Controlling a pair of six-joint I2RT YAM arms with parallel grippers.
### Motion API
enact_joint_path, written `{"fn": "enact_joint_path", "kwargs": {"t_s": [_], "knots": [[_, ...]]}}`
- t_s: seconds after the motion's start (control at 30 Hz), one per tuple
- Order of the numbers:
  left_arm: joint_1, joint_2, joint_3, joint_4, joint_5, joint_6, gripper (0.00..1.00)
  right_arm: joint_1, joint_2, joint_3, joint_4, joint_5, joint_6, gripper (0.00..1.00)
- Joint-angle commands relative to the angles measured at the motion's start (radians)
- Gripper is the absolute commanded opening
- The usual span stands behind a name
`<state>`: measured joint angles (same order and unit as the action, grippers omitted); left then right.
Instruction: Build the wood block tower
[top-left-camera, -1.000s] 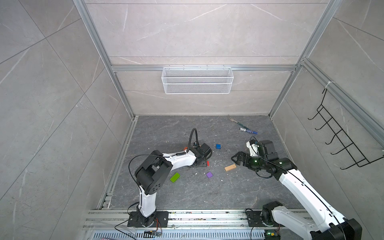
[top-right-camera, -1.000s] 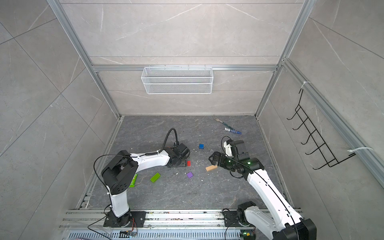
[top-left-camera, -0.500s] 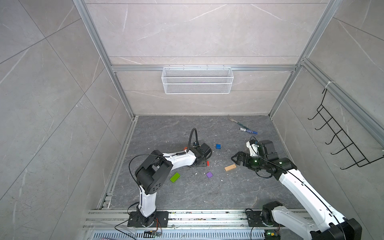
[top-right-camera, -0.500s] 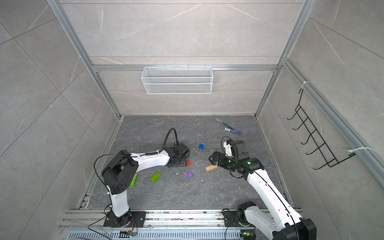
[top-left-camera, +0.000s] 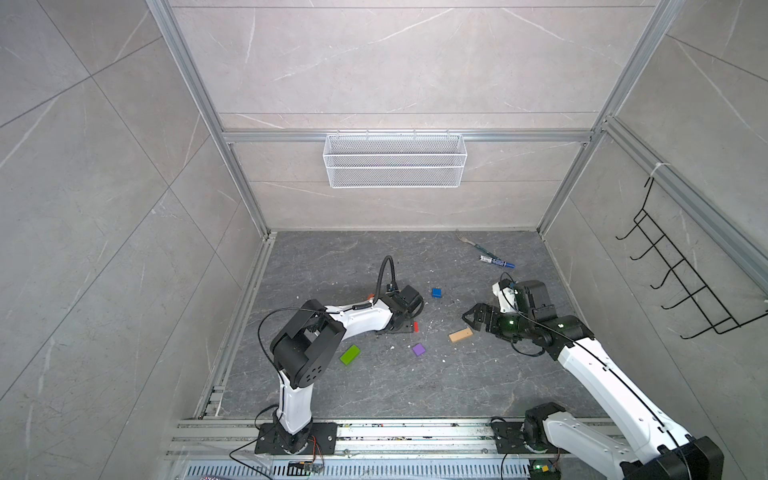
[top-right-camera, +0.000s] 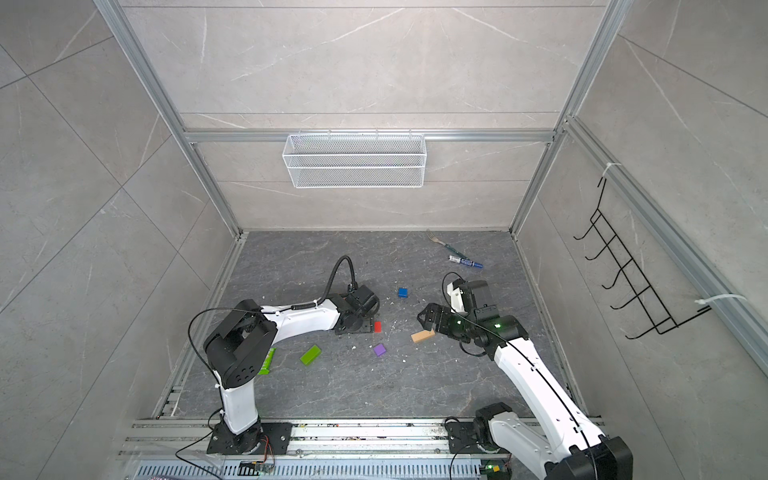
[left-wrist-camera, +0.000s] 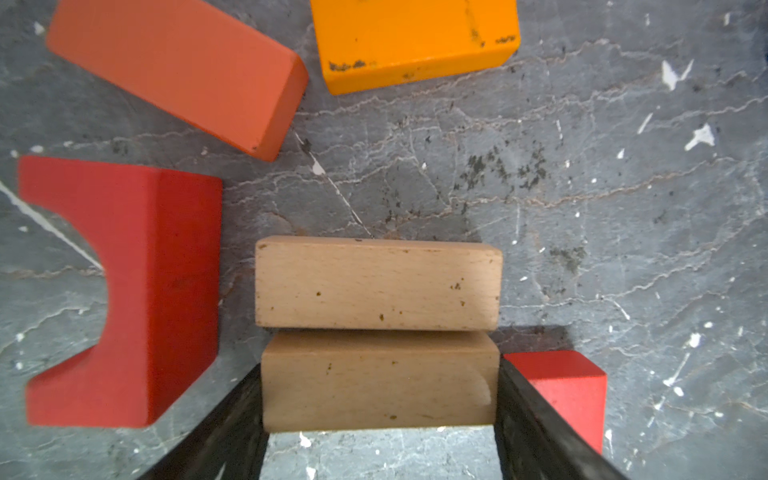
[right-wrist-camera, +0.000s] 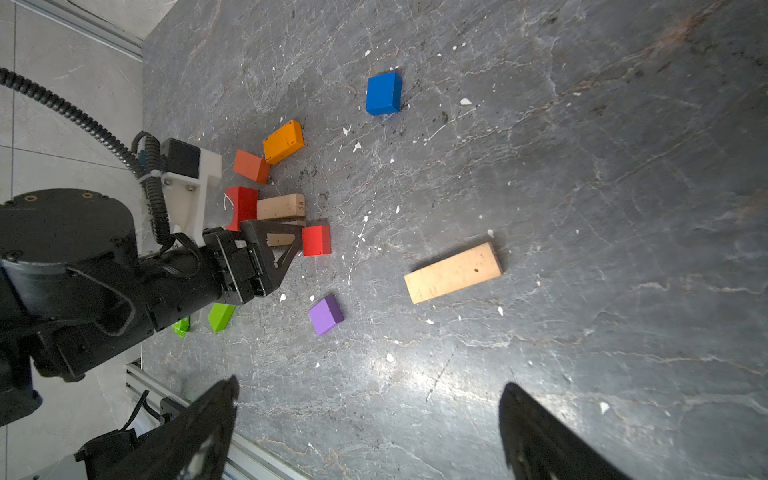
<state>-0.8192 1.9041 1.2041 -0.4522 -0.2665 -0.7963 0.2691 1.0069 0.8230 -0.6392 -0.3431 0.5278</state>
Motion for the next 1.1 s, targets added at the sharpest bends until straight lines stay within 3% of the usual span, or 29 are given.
{"fn": "enact_joint_path", "kwargs": {"t_s": [0.0,0.3,0.5,0.67,1.07], "knots": [[0.026,0.046,0.0,-0.037,-0.019,0.018,0.19,0.006,0.002,0.003,-0.007,0.005,-0.01,0.99],[0.028,0.051,0.008,-0.043,-0.027,0.028,0.2,0.006,0.007,0.005,-0.004,0.004,-0.009,0.99],[0.027,0.051,0.015,-0.064,-0.018,0.029,0.37,0.007,0.009,0.001,-0.003,0.004,-0.008,0.99],[0.027,0.052,0.013,-0.068,-0.016,0.019,0.46,0.007,0.014,0.001,0.001,0.0,-0.009,0.99],[0.025,0.059,0.027,-0.095,-0.015,0.006,0.51,0.007,0.019,-0.004,0.007,-0.002,-0.013,0.99]]}}
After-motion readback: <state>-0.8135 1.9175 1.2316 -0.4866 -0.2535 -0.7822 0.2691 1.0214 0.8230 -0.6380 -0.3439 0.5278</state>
